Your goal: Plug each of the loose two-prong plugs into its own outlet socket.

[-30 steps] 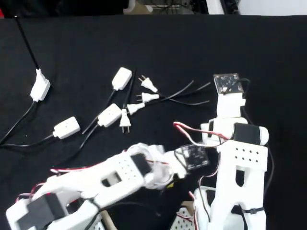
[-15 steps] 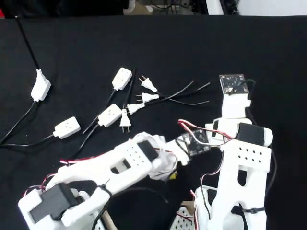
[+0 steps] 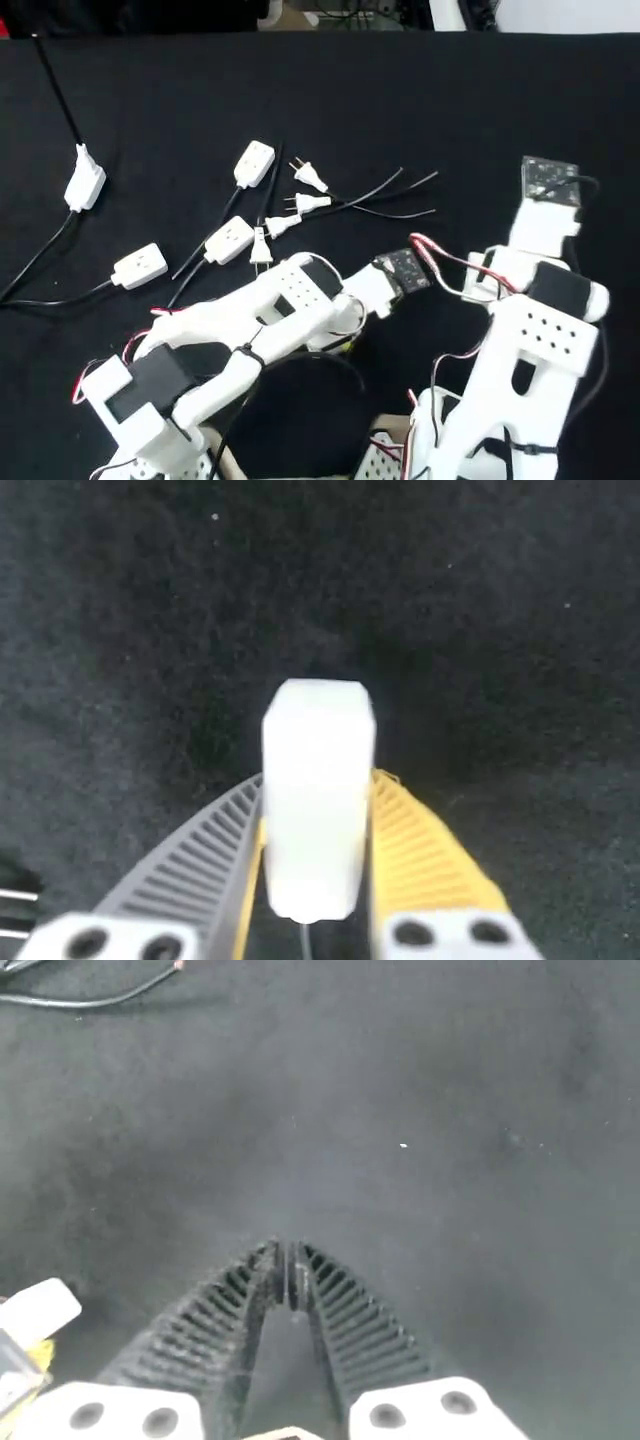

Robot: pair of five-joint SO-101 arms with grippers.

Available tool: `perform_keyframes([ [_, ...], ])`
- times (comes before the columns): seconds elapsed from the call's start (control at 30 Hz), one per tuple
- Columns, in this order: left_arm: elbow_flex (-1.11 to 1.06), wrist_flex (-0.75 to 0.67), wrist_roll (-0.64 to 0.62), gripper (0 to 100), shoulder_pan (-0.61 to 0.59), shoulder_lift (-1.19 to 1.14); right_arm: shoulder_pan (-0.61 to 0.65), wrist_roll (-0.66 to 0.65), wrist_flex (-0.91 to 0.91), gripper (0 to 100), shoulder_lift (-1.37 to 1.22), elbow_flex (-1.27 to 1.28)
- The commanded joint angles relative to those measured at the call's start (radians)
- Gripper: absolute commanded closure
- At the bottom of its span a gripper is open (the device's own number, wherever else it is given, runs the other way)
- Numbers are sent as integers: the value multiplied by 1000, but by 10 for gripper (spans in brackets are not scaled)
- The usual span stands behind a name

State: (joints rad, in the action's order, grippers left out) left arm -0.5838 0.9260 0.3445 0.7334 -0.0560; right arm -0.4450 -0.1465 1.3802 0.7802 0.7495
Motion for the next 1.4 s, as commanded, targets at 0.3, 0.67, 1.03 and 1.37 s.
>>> perform_keyframes([
  [0.3, -68, 2, 5, 970, -61, 181, -140, 64, 0, 981, 5, -110],
  [0.67, -97, 0, -77, 834, -62, 198, -135, 74, 0, 980, 5, -110],
  [1.03, -102, 0, -68, 756, -99, 209, -98, 68, 0, 980, 5, -104],
  [1.37, -85, -29, 51, 762, -208, 210, -89, 68, 3, 980, 5, -102],
])
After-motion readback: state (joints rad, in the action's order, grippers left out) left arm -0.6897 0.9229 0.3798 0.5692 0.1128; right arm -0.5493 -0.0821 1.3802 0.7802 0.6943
